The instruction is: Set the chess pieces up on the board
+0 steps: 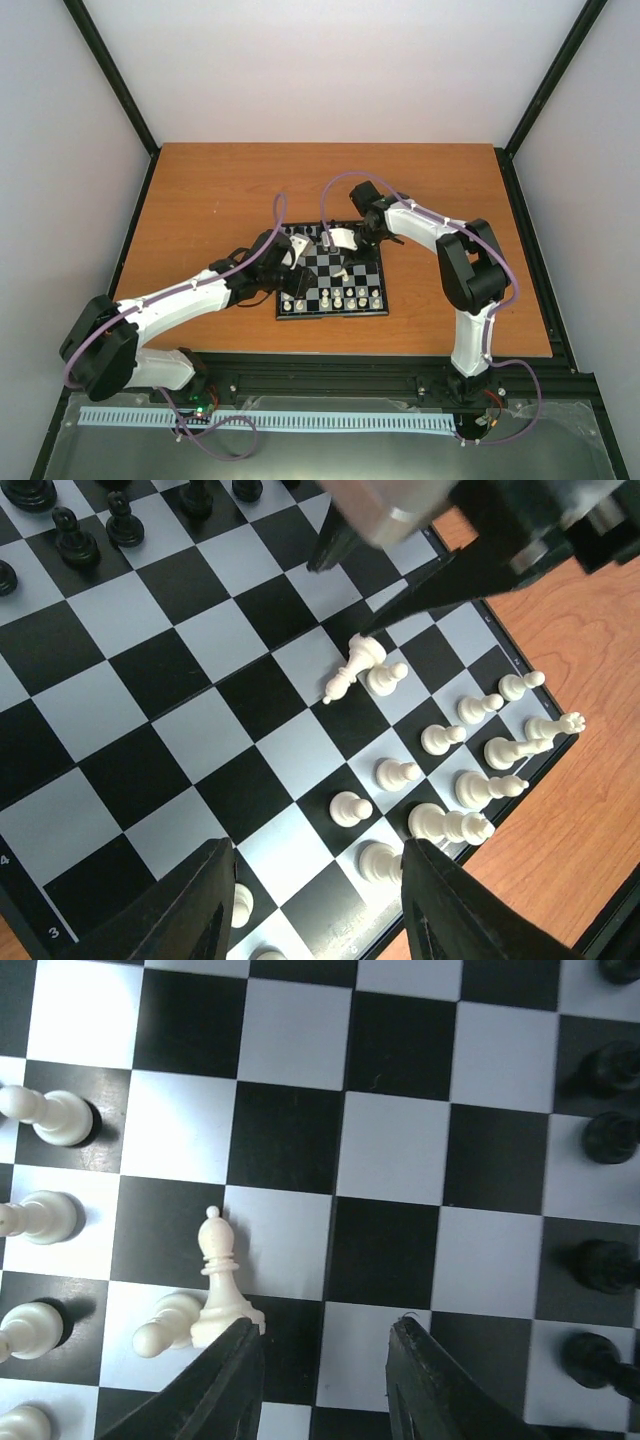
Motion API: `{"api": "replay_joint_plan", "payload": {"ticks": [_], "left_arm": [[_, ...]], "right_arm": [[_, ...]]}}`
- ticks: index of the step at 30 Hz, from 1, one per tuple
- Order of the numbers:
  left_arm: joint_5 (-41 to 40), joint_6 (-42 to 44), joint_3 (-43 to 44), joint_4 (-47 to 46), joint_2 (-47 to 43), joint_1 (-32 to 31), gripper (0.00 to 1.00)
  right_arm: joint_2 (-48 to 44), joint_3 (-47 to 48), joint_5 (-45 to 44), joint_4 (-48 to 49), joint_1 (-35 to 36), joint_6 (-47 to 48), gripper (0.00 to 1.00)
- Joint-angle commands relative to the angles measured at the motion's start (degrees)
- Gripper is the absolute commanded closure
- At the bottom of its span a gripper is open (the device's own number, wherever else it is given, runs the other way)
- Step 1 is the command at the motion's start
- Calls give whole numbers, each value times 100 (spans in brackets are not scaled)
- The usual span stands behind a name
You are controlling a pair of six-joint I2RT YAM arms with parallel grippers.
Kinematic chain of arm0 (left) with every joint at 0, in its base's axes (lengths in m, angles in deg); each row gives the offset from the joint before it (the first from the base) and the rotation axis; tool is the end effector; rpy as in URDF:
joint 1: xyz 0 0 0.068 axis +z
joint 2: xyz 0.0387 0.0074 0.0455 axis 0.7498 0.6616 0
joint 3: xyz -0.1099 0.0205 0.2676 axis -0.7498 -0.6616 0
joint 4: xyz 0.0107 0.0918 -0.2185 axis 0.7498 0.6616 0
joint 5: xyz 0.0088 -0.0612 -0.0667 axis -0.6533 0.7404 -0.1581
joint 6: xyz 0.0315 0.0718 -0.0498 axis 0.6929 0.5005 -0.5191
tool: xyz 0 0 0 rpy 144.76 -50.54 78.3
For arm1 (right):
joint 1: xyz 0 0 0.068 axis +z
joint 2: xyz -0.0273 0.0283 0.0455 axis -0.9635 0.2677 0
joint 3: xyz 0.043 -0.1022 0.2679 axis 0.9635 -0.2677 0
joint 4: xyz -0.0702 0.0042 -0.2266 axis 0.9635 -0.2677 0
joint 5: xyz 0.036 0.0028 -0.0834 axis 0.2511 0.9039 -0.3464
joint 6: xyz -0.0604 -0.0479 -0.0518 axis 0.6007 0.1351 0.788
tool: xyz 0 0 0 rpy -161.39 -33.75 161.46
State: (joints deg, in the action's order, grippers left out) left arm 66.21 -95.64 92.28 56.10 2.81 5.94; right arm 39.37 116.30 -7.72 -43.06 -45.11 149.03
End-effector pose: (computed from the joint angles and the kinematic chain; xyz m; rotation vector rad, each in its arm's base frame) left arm 0.1901 -0.1908 0.2057 0.5485 2.4404 -0.6554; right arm 0.3096 0.2149 0.1647 -2.1007 1.7580 0.4693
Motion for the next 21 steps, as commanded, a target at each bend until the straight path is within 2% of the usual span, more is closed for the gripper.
{"api": "replay_joint_plan", "payload": {"ticks": [1,12,21], "left_arm": [[77,-115,-14,-312,-181,53,51],[77,-172,-164,-482,-176,53,51],[-173,-297,-289,-496,-570,62,51]], "right_arm": [[181,142,-73,-323,102,185,64],[55,213,-76,-422,135,95,64],[-122,-79,-569,-336,490,522,62]]}}
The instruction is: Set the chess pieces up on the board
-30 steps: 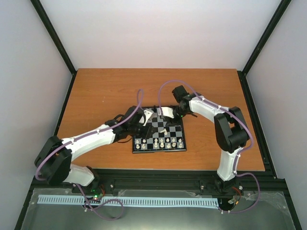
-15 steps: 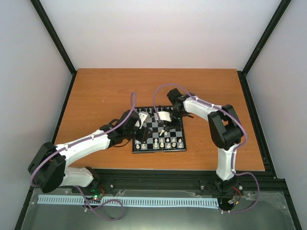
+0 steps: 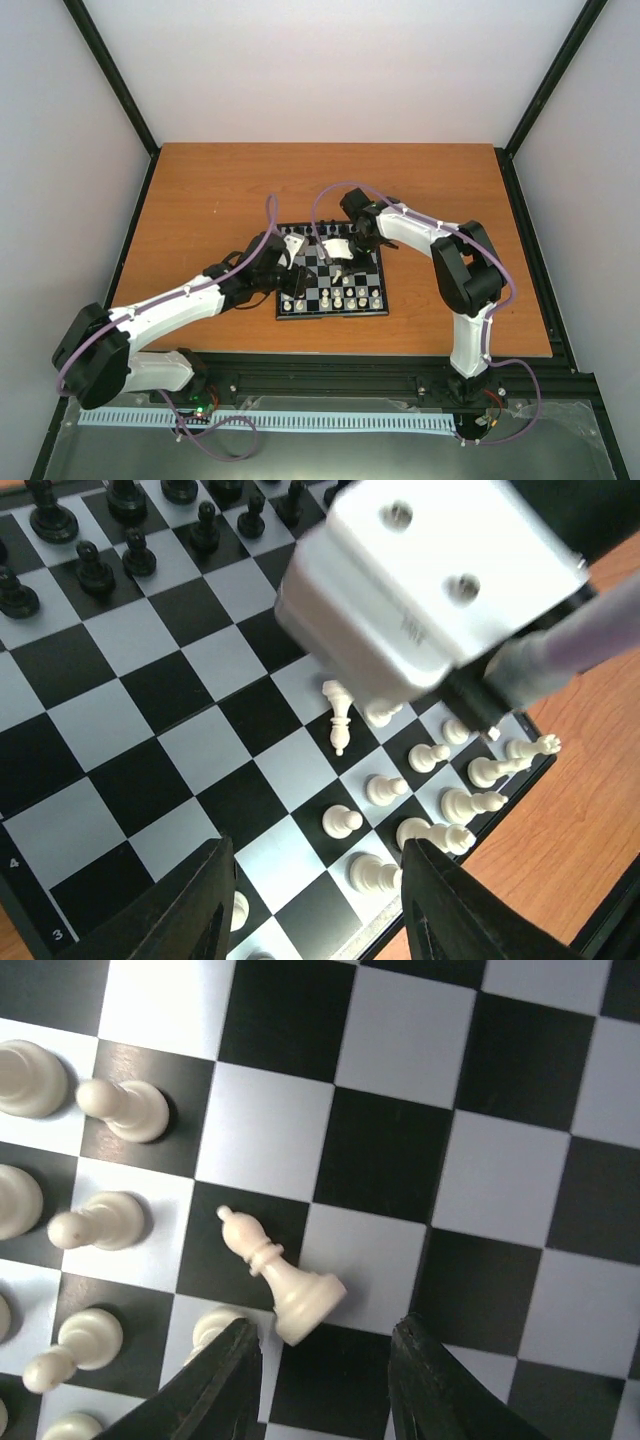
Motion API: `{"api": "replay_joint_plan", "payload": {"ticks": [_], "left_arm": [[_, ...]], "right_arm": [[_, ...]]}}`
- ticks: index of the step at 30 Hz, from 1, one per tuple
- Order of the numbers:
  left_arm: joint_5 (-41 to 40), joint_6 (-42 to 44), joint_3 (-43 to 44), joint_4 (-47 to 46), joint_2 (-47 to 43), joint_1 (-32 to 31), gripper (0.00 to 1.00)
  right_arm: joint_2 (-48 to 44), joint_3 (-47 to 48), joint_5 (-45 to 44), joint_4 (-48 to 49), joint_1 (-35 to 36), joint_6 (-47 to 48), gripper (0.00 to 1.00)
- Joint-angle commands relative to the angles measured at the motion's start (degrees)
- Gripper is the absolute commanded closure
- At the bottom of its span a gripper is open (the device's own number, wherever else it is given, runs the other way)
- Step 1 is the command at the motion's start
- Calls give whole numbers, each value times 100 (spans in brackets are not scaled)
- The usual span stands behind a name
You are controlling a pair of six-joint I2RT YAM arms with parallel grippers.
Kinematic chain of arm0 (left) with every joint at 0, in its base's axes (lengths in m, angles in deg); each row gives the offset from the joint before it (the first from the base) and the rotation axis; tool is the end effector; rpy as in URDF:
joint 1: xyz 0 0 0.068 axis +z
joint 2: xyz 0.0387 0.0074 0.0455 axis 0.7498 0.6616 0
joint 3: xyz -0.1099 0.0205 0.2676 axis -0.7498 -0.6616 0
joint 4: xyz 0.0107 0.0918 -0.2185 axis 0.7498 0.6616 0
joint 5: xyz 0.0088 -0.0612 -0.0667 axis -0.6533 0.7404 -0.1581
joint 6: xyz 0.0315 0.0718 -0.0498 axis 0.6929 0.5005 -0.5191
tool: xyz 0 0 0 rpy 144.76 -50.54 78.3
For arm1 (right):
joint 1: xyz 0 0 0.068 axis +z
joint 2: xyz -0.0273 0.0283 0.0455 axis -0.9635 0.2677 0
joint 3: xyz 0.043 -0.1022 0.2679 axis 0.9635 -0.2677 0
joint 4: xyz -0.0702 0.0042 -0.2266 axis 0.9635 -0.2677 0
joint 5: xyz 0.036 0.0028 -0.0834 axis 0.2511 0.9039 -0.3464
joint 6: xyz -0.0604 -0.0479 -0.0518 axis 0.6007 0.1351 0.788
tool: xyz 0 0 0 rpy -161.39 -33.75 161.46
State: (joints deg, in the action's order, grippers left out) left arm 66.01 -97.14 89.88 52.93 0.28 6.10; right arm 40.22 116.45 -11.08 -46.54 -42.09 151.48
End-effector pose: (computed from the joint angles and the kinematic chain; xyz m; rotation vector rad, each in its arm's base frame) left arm 0.1869 -0.1865 0.2088 0.5057 2.3939 -0.6895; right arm 0.2941 0.2232 0.1564 -2.2376 1.7360 0.4398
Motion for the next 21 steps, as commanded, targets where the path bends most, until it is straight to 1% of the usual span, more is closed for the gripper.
{"api": "replay_joint_plan", "payload": {"ticks": [1,10,21], "left_arm": [[-169,-155,-68,-164,-387,53,51],[-266,-185,-197,-113,-658,83,51],[-294,-202,-265,-154,-738,134,51]], "right_arm": [[-201,-103,-287,21,222,319,62],[20,-36,-708,-141,476,490,60],[205,1,-852,-367,571,542,59]]}}
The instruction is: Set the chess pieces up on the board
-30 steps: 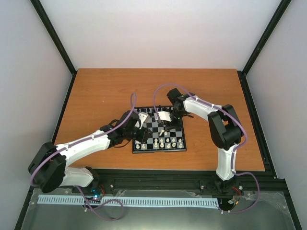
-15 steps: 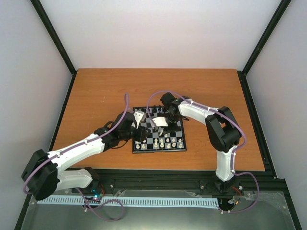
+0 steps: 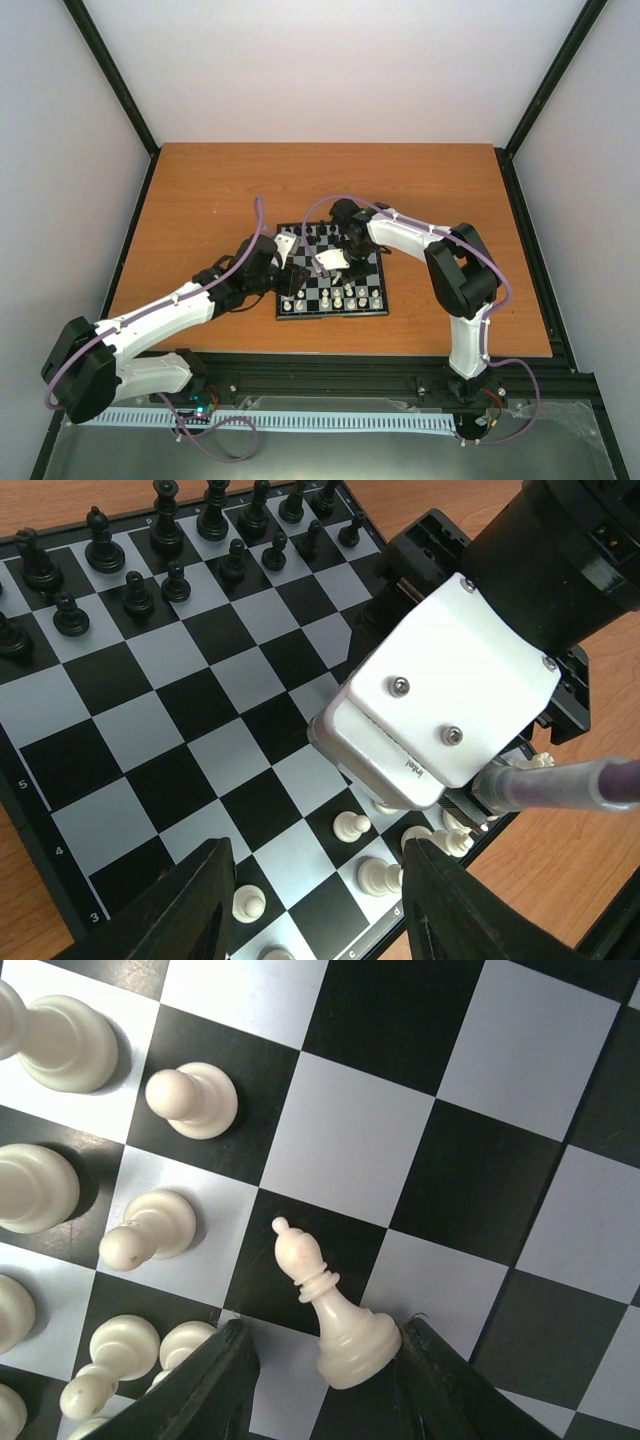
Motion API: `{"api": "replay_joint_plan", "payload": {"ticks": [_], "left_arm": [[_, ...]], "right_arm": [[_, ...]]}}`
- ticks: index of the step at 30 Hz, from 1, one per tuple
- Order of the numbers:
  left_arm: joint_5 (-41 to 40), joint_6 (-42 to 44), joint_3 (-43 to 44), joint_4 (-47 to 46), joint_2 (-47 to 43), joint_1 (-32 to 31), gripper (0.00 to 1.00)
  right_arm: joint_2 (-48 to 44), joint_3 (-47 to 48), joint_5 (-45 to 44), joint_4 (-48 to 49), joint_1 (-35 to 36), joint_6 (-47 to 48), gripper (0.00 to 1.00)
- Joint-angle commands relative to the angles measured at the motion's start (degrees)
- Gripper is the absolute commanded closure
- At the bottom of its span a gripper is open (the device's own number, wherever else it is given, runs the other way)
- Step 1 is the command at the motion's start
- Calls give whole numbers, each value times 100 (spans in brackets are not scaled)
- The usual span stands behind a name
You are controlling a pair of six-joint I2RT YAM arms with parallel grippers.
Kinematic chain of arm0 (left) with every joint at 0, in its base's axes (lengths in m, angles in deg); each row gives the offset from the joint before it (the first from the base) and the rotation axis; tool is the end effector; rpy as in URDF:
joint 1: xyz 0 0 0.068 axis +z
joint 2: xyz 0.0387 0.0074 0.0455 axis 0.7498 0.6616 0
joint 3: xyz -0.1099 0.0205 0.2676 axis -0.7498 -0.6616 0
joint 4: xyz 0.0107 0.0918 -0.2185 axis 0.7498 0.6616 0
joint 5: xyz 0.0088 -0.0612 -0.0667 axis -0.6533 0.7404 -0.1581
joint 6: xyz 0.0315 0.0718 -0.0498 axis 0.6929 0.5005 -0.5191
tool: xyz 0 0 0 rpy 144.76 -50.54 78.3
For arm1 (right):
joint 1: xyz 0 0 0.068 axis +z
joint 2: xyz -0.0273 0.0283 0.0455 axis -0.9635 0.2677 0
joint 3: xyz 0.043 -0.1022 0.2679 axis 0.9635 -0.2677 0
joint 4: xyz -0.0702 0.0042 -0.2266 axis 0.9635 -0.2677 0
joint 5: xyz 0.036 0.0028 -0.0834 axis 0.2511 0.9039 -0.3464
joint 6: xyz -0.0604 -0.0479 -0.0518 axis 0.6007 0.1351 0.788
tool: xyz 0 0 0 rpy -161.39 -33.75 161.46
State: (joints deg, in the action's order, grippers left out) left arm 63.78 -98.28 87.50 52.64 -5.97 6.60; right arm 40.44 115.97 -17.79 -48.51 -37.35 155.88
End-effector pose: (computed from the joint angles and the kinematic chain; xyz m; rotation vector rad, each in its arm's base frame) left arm 0.1781 -0.1711 0.2209 0.4416 2.3249 -0.6875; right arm 0.2751 0.2354 0.1493 -2.4378 1.6255 0.3115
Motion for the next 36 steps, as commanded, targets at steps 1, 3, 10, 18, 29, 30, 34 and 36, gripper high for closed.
{"api": "replay_joint_plan", "payload": {"ticks": [1,3,10,18,29,30,34,36], "left_arm": [[-67,-99,-29,-128,-109,84,51],[-67,-101,-38,-128,-122,93,51],[57,-146,-129,-206,-229,148,51],[55,-213,-185,-270,-232,214,51],[-258,-1086,-180,-1215,350,462,48],[-224,-1191,-145,-1344,470,489,48],[64,-1601,-48,-2016,971,537,51],[275,-1797,-16,-2379,1215,534,54]], "right_arm": [[193,49,-211,-142,106,89,59],[239,76,-290,-125,138,83,58],[374,184,-485,-174,255,51,59],[418,168,-608,-248,251,8,74],[270,622,598,-66,-421,-1257,85],[224,653,821,-66,-519,-1400,85],[-6,624,1690,43,-885,-2065,85],[-95,578,2036,121,-1019,-2395,85]]}}
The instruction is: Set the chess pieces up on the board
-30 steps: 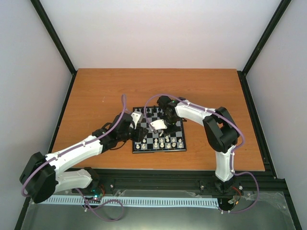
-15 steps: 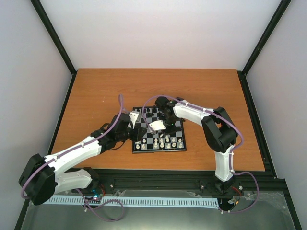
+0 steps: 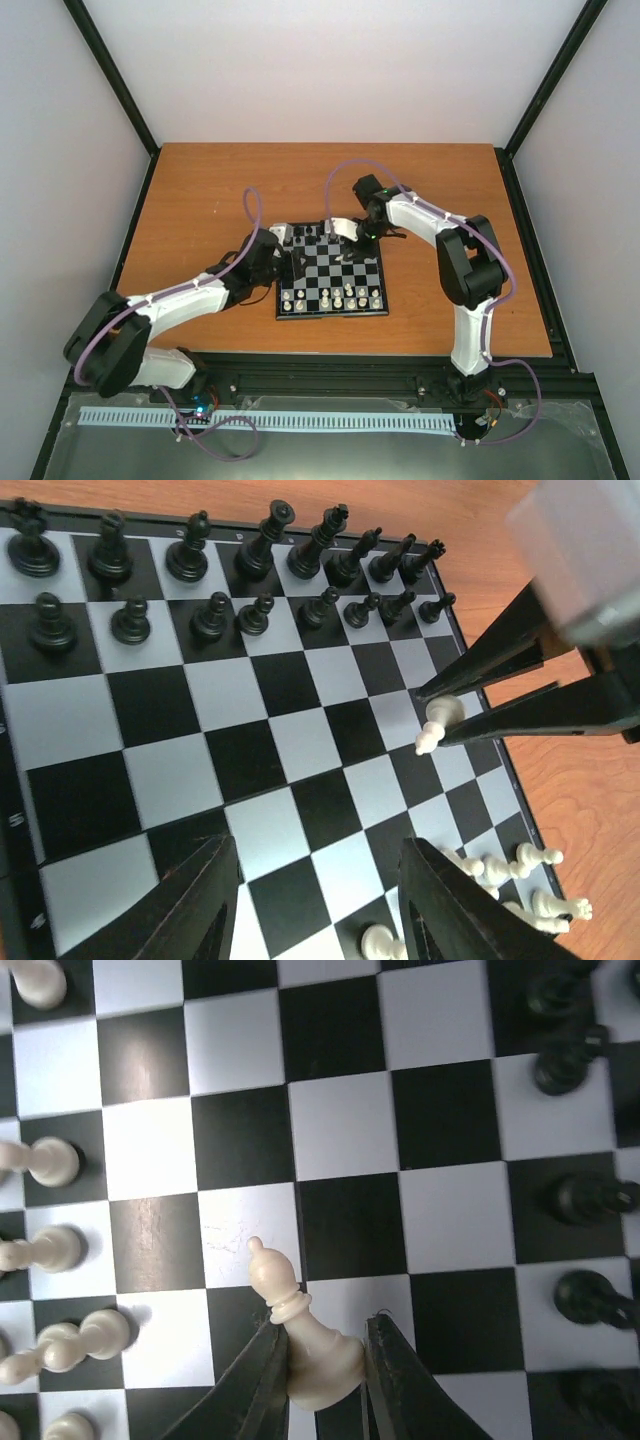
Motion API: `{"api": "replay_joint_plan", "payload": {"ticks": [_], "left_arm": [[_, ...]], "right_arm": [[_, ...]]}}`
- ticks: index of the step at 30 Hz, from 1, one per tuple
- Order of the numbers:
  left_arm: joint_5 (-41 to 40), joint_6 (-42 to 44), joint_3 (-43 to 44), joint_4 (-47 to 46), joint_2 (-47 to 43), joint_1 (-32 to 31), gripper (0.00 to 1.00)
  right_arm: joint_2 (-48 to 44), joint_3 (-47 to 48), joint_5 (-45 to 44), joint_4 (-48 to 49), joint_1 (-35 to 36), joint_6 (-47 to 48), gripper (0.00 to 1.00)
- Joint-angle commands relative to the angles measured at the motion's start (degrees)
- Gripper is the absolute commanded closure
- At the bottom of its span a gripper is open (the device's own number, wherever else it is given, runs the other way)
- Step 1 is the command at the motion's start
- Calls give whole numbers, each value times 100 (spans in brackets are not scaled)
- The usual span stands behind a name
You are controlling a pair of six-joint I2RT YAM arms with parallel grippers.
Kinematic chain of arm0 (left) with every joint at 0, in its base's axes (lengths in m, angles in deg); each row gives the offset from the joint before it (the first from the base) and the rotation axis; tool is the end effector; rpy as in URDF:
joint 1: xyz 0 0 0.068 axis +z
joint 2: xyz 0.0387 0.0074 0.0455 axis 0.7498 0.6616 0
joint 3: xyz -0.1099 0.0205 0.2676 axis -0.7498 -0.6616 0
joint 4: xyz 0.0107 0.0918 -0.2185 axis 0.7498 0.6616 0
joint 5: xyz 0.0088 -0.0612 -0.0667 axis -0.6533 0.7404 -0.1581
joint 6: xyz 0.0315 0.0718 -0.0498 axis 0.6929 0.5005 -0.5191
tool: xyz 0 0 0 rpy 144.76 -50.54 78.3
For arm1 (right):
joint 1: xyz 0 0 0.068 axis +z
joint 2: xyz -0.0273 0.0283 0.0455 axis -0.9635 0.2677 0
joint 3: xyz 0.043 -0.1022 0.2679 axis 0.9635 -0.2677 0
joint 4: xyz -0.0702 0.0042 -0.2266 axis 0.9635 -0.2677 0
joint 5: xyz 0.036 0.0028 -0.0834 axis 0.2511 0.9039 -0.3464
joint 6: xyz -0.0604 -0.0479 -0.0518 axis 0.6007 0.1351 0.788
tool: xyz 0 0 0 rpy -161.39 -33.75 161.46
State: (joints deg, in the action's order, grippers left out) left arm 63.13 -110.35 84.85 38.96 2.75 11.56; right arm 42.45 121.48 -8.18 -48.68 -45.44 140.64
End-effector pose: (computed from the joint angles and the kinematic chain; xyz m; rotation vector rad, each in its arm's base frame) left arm 0.2171 -0.1726 0.1975 0.0878 2.3415 -0.7561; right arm 0.3175 0.2161 0.1647 -2.0003 1.9796 0.5292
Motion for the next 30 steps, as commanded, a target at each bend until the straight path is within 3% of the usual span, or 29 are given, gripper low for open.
{"api": "replay_joint_plan", "payload": {"ticks": [1,10,21,30], "left_arm": [[468,-683,271,-1251,468,37,55],[1234,-1242,556,-2310,1519,38,53],[1594,-1422,681,-2817,2027,34,71],[1783,-1428,735,-2902,2165,28,76]], "right_arm": [[-349,4,1259,166,-271,-1023,85],[-488,-171,1997,233,-355,-1592,85],[-482,-285,2101,271,-355,-1609,85],[-424,-257,2124,282,-355,-1654,85]]}}
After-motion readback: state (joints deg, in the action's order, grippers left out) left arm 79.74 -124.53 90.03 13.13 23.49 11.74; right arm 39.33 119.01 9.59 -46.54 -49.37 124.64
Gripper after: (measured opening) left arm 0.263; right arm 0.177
